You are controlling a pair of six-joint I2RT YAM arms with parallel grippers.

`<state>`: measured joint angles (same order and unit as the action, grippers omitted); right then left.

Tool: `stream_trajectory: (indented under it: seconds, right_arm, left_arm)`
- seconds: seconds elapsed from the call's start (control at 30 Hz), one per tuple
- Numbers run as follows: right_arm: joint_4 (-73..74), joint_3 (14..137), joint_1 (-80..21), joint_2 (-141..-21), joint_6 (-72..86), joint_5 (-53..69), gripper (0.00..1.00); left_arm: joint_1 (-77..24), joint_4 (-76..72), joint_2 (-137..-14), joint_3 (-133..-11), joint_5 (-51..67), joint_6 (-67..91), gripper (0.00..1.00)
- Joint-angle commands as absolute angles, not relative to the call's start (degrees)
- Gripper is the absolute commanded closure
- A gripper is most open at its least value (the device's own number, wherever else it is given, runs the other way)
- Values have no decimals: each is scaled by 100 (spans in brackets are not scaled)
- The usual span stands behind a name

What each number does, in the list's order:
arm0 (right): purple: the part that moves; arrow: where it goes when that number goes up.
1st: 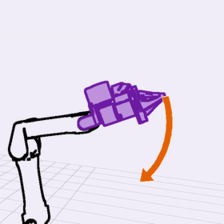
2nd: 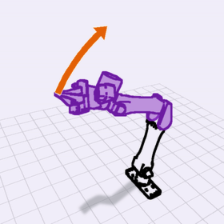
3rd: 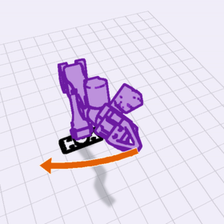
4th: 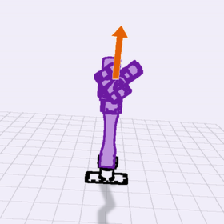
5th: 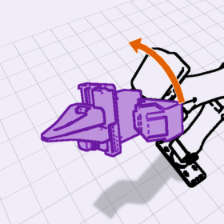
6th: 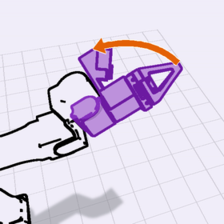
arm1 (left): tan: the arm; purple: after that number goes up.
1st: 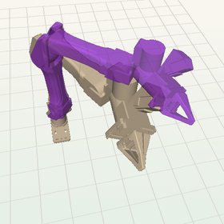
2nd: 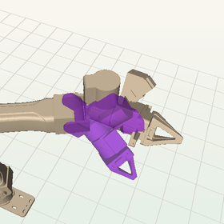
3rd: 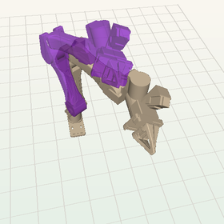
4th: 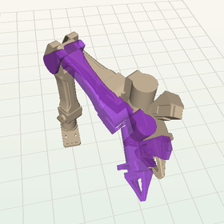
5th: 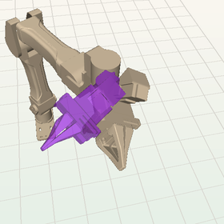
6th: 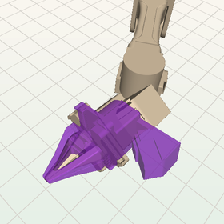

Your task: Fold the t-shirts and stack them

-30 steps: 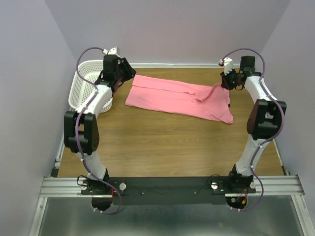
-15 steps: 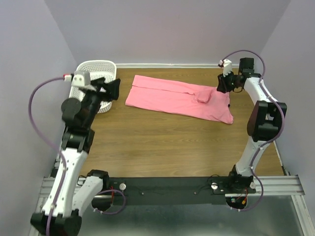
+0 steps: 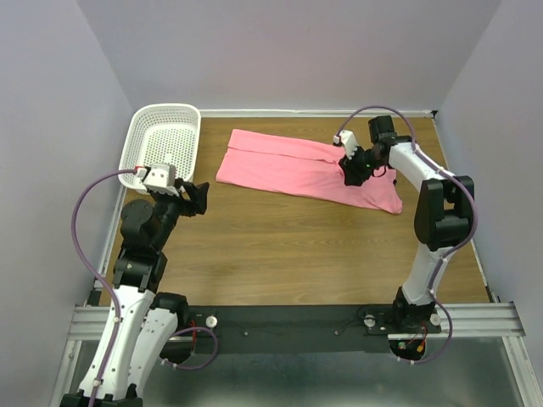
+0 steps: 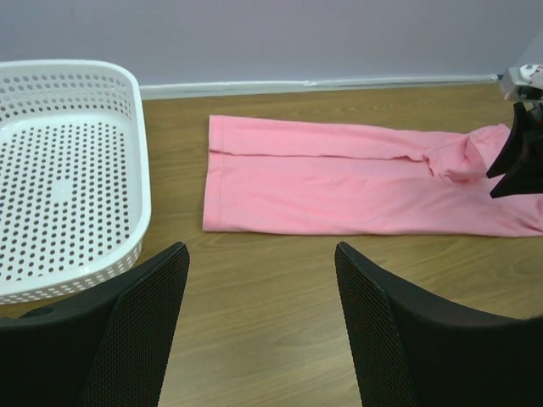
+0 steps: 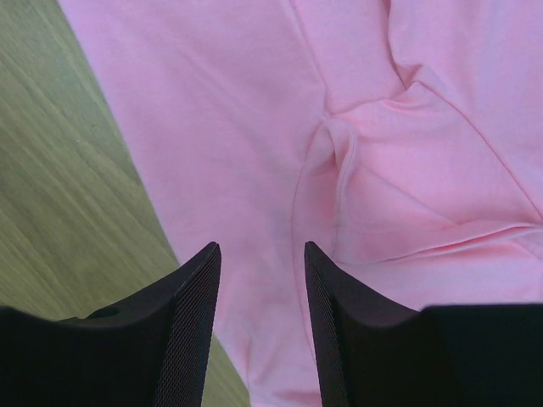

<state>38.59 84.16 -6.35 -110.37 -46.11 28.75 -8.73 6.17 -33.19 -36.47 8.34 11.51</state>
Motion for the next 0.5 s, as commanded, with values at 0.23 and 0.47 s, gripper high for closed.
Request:
stream_trajectory:
  seconds: [0.23, 0.47]
  right_arm:
    - [3463, 8666, -931, -11162, -4245, 1556, 52]
    - [3392, 8903, -1019, -11469, -4263, 1143, 54]
  left_arm:
    - [-853, 510, -2971, -3603, 721, 1055, 22]
    - [-853, 501, -2979, -3586, 765, 1063, 22]
